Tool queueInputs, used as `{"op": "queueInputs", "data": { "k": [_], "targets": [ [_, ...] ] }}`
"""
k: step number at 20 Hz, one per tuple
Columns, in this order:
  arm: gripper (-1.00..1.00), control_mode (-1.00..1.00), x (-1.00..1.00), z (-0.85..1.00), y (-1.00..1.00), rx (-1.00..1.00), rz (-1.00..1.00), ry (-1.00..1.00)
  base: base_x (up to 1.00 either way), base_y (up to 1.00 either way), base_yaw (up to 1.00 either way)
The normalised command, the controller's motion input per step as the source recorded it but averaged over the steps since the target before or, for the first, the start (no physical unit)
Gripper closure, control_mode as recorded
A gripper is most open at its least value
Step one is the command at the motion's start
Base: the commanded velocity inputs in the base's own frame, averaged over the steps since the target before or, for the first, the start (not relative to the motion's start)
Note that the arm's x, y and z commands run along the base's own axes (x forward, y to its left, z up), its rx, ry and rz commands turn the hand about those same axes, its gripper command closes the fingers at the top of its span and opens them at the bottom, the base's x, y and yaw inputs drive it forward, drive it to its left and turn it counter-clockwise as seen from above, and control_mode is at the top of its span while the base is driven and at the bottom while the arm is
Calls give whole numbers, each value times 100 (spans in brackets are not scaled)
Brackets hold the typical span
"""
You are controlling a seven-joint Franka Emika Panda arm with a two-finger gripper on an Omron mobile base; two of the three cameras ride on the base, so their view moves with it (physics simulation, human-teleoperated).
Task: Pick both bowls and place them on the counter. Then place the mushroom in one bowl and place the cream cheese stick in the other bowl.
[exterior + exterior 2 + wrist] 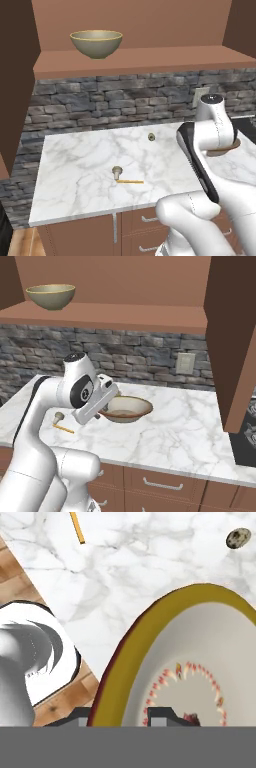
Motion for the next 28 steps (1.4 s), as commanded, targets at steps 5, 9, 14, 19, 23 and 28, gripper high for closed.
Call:
{"op": "queueInputs", "data": {
  "k": [5, 9, 14, 19, 23, 28],
  "targets": [
    [100, -100, 19, -53, 12, 2, 0, -1, 0, 0, 0],
    [100, -100, 20, -52, 14, 6, 0, -8, 0, 0, 0],
    [100, -100, 23, -45, 10, 4, 0, -7, 0, 0, 0],
    [100, -100, 29, -33, 10, 0, 0, -2, 0, 0, 0],
    [100, -100, 29, -22, 17, 0, 0, 0, 0, 0, 0],
    [100, -100, 31, -24, 22, 0, 1, 1, 0, 0, 0]
  ]
}}
